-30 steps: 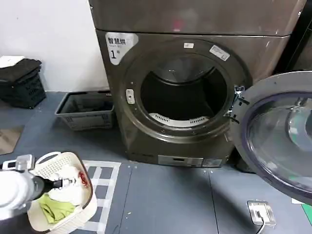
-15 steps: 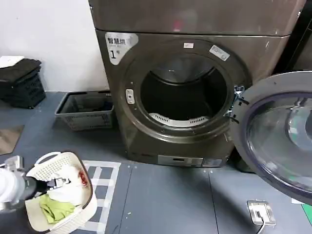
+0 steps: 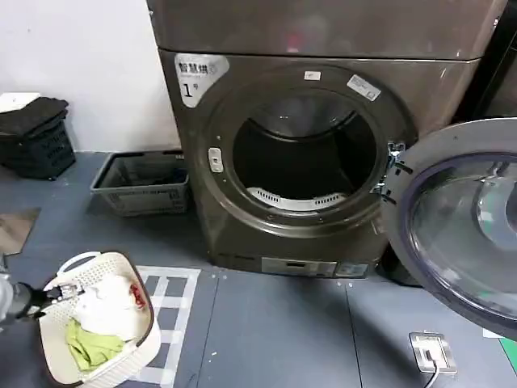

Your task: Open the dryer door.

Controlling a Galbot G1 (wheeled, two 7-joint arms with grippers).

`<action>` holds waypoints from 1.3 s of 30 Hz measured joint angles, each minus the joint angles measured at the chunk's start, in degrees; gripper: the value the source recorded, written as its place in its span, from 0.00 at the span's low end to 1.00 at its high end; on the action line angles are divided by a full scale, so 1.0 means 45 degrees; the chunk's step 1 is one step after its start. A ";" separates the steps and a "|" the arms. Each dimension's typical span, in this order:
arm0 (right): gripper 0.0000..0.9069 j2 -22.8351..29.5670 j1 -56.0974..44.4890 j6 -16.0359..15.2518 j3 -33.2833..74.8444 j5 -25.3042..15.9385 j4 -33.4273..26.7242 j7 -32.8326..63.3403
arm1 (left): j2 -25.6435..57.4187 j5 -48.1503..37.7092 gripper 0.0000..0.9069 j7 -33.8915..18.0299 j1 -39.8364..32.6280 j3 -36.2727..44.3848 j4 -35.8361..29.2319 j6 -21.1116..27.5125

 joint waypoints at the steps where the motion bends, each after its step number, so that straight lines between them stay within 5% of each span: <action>1: 1.00 0.0017 0.0012 -0.0052 0.0038 0.0050 0.0033 -0.0005 | -0.0071 0.0022 1.00 -0.0001 0.0067 -0.0098 0.0102 0.0030; 6: 1.00 -0.0010 0.0007 -0.0250 0.0189 0.0282 0.0059 -0.0041 | -0.0313 -0.0172 1.00 -0.0005 0.0434 -0.0542 0.0311 0.0127; 29: 1.00 0.0248 -0.0104 0.0942 0.0328 0.0897 0.0092 -0.0218 | -0.0482 -0.0446 1.00 -0.0060 0.0761 -0.0596 0.0352 0.0384; 39: 1.00 0.0246 -0.0181 0.0710 0.0378 0.0821 -0.0102 -0.0128 | -0.0501 -0.0313 1.00 -0.0060 0.0669 -0.0393 0.0313 0.0386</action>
